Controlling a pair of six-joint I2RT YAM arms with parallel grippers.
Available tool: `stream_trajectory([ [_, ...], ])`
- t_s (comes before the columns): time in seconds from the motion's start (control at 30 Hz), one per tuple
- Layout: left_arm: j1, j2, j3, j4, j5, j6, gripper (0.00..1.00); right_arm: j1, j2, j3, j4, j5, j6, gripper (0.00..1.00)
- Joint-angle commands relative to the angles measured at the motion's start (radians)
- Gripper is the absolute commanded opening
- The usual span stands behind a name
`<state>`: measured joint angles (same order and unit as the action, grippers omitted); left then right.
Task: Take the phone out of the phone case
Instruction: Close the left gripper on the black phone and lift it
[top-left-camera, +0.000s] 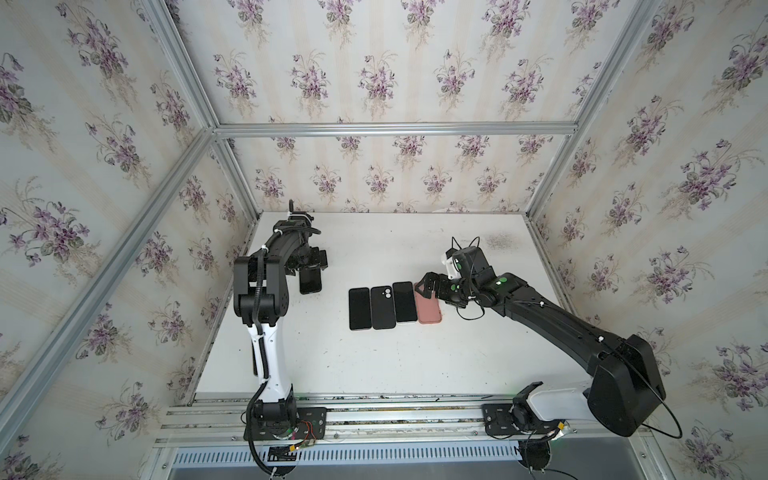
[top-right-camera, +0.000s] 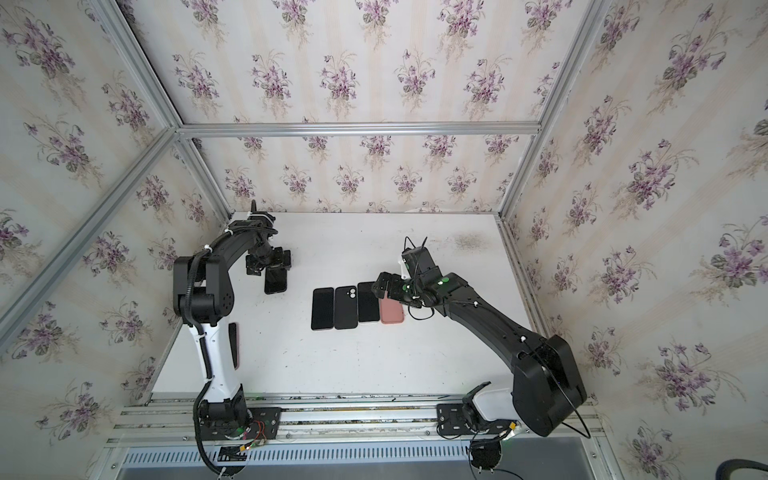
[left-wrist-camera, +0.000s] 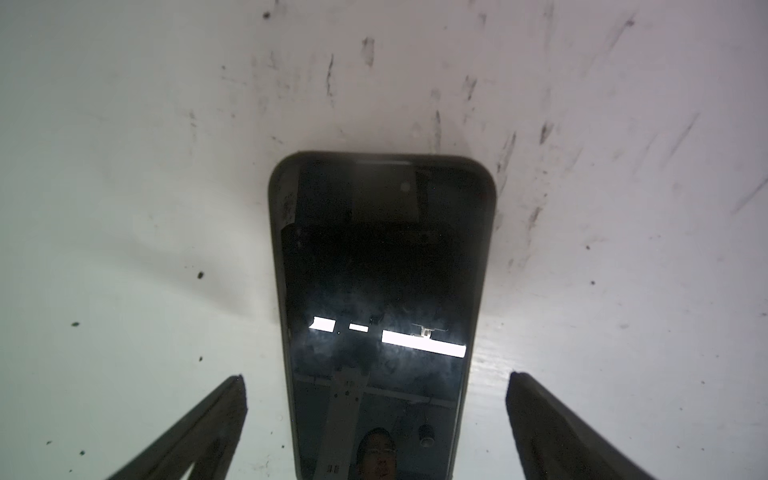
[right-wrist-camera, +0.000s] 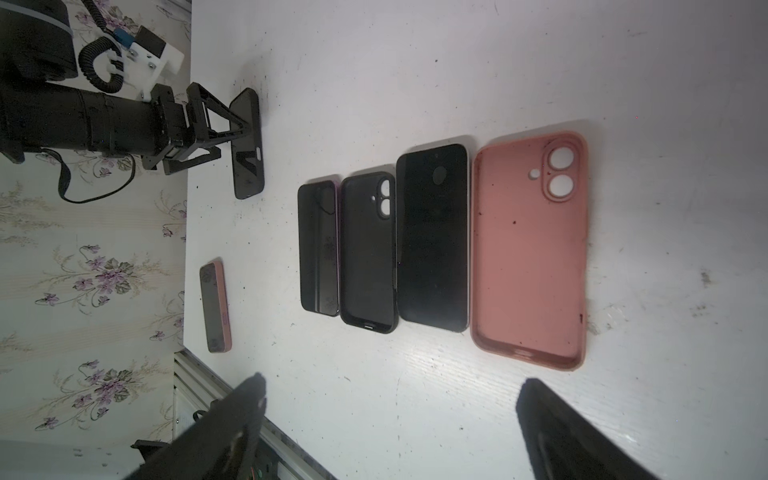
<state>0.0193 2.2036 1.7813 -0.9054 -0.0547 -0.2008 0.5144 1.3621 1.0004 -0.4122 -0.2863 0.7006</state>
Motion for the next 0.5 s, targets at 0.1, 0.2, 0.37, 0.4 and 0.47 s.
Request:
stream_trajectory([
  [0.1,0.008,0.057,0.075,-0.082,0.030,0.004,0.99,0.001,-0.001,0.019,0.038,0.009,0.016,0.98],
  [0.2,0.010,0.089,0.109,-0.111,0.035,0.003,0.99,0.001,-0.007,0.017,0.045,0.012,0.022,0.98],
  [0.37,0.014,0.116,0.137,-0.124,0.048,-0.004,0.97,0.001,-0.011,0.021,0.052,0.024,0.023,0.98],
  [0.4,0.016,0.119,0.143,-0.124,0.049,-0.005,0.97,0.001,-0.011,0.021,0.052,0.026,0.023,0.97],
  [0.47,0.015,0.129,0.157,-0.130,0.049,-0.006,0.97,0.001,-0.007,0.023,0.057,0.027,0.025,0.97],
])
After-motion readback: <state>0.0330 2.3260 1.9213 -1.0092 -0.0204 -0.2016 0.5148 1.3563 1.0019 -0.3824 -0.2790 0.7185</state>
